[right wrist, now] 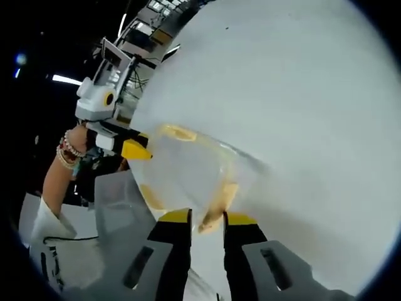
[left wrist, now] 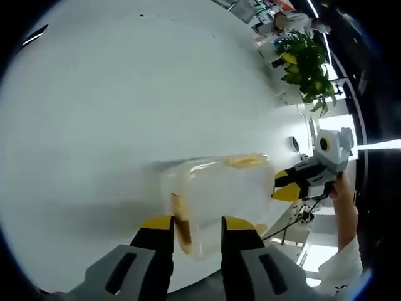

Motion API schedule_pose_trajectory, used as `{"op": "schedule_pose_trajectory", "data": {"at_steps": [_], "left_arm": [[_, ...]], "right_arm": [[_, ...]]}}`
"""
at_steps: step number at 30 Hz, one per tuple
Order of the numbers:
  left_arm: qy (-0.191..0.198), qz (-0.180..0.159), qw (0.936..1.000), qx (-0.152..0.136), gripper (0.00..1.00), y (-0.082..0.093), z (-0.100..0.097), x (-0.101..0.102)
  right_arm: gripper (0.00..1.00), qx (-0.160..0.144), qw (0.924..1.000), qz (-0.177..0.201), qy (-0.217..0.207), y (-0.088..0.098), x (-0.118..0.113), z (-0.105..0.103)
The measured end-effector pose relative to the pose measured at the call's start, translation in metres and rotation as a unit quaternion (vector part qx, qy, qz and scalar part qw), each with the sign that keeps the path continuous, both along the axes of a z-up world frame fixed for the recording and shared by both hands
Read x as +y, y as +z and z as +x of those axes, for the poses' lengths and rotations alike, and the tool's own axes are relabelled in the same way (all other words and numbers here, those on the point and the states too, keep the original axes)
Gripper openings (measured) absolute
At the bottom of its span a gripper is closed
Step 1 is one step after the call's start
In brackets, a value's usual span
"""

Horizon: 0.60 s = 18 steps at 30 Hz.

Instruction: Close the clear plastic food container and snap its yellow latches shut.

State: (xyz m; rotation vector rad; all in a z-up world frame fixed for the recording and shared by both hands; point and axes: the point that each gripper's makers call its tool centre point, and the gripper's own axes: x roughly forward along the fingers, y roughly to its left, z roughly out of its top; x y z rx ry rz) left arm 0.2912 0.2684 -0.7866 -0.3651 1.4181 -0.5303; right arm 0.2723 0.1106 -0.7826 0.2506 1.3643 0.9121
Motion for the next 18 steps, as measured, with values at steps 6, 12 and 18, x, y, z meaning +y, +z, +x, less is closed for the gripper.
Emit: {"op": "schedule_pose_trajectory", "data": {"at_steps": [6,12,18], "left_arm": [[-0.024,0.069,0.9868,-0.145,0.49,0.011,0.030,0.025],[-0.020,0.006,0.9546,-0.297,0.42,0.066,0.053,0.015],[-0.173,-0.006,0.8973,-0.406,0.07,0.062,0.017,-0.025]], "right_arm": [[0.12,-0.012,0.9998,0.002,-0.015,0.005,-0.005,-0.001],[0.17,-0.092,0.9951,0.031,-0.021,0.045,0.000,0.032],[0.02,-0.157,0.9753,0.139,0.069,0.082,0.059,0.023]]}}
